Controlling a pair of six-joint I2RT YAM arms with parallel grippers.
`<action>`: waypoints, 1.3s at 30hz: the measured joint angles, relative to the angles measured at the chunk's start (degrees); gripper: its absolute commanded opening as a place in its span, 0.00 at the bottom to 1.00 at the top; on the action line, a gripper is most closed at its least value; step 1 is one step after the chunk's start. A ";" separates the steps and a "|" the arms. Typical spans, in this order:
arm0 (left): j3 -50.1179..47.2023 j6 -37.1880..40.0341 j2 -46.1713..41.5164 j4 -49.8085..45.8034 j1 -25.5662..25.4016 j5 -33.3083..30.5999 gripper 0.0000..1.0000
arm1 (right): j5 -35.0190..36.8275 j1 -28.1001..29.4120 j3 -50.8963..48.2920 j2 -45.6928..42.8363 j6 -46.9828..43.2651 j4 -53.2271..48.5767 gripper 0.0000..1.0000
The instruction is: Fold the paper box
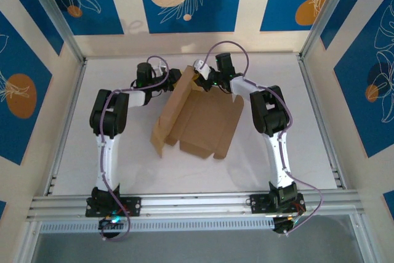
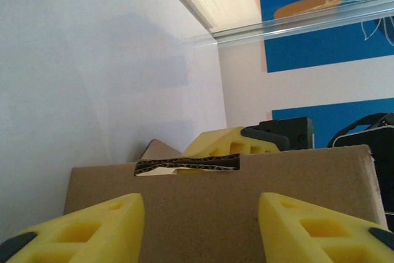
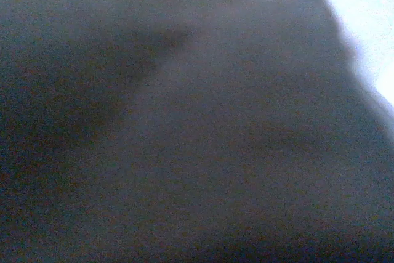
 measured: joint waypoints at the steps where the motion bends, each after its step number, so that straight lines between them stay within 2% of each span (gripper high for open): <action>1: -0.22 -0.83 0.04 0.68 -0.17 -0.24 0.51 | 0.70 0.17 -0.02 0.00 0.46 0.37 0.06; 7: -1.07 -5.27 0.48 4.48 -0.28 -3.10 0.49 | 8.41 2.23 -1.36 -0.02 2.97 5.18 0.02; 9: -1.20 -5.99 0.52 5.05 -0.20 -4.11 0.49 | 10.95 2.91 -2.03 -0.02 3.74 7.15 0.06; 13: -1.46 -5.73 0.46 5.01 -0.02 -4.37 0.50 | 14.60 3.41 -4.28 -0.44 4.96 11.17 0.45; 16: -3.91 -3.45 -1.51 3.39 0.57 -3.85 0.53 | 15.30 2.69 -9.35 -2.69 6.08 13.46 0.60; 19: -6.43 1.95 -6.14 -3.67 2.03 -4.13 0.56 | 13.84 0.74 -14.47 -6.03 7.43 13.66 0.64; 24: -3.10 19.15 -17.16 -25.57 5.09 -9.09 0.62 | 12.57 -2.29 -20.06 -13.81 9.62 13.16 0.62; 27: 1.77 29.03 -22.73 -36.17 4.59 -12.41 0.63 | 13.49 -1.84 -22.58 -19.74 11.74 13.05 0.53; 30: 4.52 36.15 -26.73 -43.63 2.89 -13.73 0.64 | 17.20 -0.22 -23.91 -25.20 16.63 11.82 0.41; 34: 6.60 44.39 -27.67 -53.59 -0.79 -16.28 0.65 | 27.26 2.49 -20.37 -29.38 26.53 1.88 0.32; 35: 6.62 46.16 -27.67 -56.08 -1.90 -17.42 0.65 | 29.49 3.13 -19.58 -29.83 28.28 0.13 0.34; 36: 6.62 48.13 -27.65 -59.01 -3.26 -18.88 0.64 | 31.63 3.72 -19.56 -30.75 29.88 -1.31 0.27; 37: 6.62 50.07 -27.65 -61.81 -4.72 -20.33 0.64 | 32.85 4.13 -20.46 -32.13 31.95 -2.23 0.20; 39: 6.60 53.13 -27.65 -65.83 -6.84 -22.67 0.64 | 32.41 4.07 -23.30 -35.12 36.61 -3.82 0.20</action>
